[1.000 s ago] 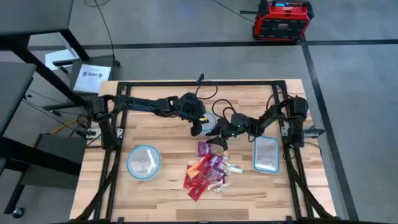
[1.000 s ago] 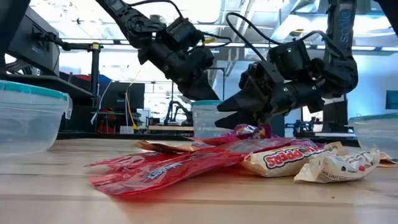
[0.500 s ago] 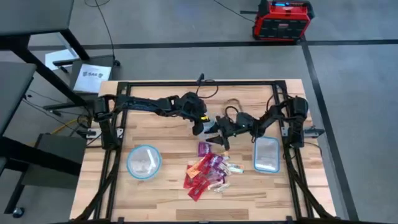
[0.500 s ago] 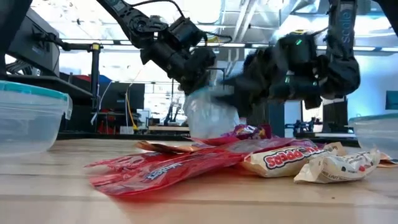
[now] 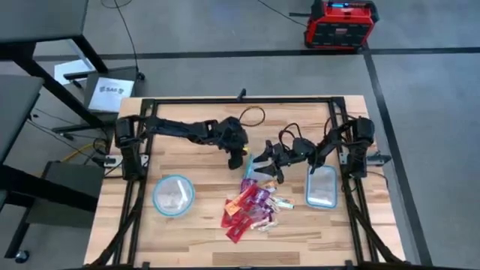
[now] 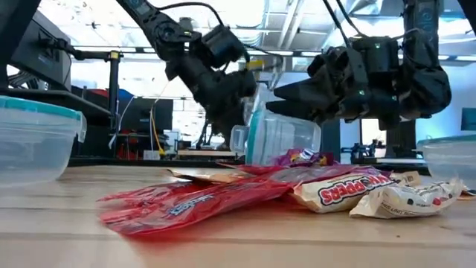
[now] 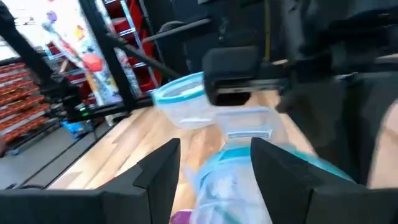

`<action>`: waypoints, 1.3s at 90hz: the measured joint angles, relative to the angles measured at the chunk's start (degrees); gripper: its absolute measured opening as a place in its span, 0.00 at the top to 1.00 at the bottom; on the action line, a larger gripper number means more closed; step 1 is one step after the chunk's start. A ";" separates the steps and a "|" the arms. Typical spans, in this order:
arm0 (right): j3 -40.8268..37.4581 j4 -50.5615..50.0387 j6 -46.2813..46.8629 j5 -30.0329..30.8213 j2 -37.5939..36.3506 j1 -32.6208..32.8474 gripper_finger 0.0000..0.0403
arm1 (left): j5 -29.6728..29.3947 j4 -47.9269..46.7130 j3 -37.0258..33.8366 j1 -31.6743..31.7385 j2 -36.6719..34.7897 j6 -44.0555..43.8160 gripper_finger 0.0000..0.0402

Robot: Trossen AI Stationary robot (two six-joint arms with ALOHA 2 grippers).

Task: Sort candy
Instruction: Open the small circular transparent bin

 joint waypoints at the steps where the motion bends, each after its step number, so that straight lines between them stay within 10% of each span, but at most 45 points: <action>1: -0.01 -0.04 0.00 -0.01 -0.37 -0.01 0.55 | -0.02 -0.15 0.05 -0.01 0.05 0.01 1.00; 21: 0.04 -21.90 -1.11 0.29 -13.47 -0.31 0.55 | -0.14 -3.01 2.26 -0.25 -0.88 0.04 1.00; 50: 0.09 -60.66 2.47 15.99 -33.33 7.19 0.55 | -0.35 -4.36 2.15 -0.37 -0.91 0.06 1.00; 75: 0.09 -61.19 11.94 33.35 -30.61 16.31 0.55 | -0.27 0.11 2.17 -1.58 -0.91 -0.03 1.00; 117: 0.18 -54.75 15.86 36.40 -17.61 17.93 0.57 | 2.25 3.68 2.98 -4.95 -0.96 -2.61 1.00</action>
